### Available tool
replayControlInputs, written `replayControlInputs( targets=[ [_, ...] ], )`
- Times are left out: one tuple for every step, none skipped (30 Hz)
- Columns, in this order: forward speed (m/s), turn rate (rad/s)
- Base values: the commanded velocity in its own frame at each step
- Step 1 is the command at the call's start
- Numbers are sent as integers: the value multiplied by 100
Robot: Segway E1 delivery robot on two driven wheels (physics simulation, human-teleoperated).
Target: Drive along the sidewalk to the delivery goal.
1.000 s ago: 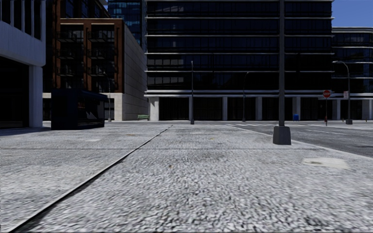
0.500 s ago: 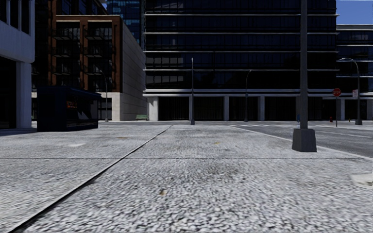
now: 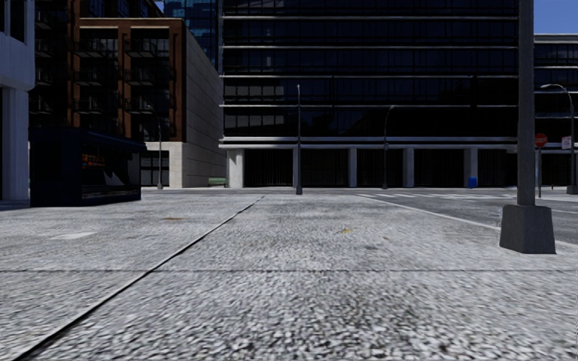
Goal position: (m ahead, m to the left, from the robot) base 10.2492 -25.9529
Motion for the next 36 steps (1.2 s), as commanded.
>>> replayControlInputs(
  targets=[
    [200,0],
    [200,0],
    [200,0],
    [200,0],
    [200,0],
    [200,0],
    [200,0],
    [200,0],
    [200,0],
    [200,0],
    [200,0],
    [200,0],
    [200,0],
    [200,0],
    [200,0],
    [200,0],
    [200,0],
    [200,0],
    [200,0],
    [200,0],
    [200,0],
    [200,0],
    [200,0],
    [200,0],
    [200,0],
    [200,0],
    [200,0],
    [200,0],
    [200,0],
    [200,0],
    [200,0],
    [200,0],
    [200,0],
    [200,0],
    [200,0],
    [200,0]
  ],
)
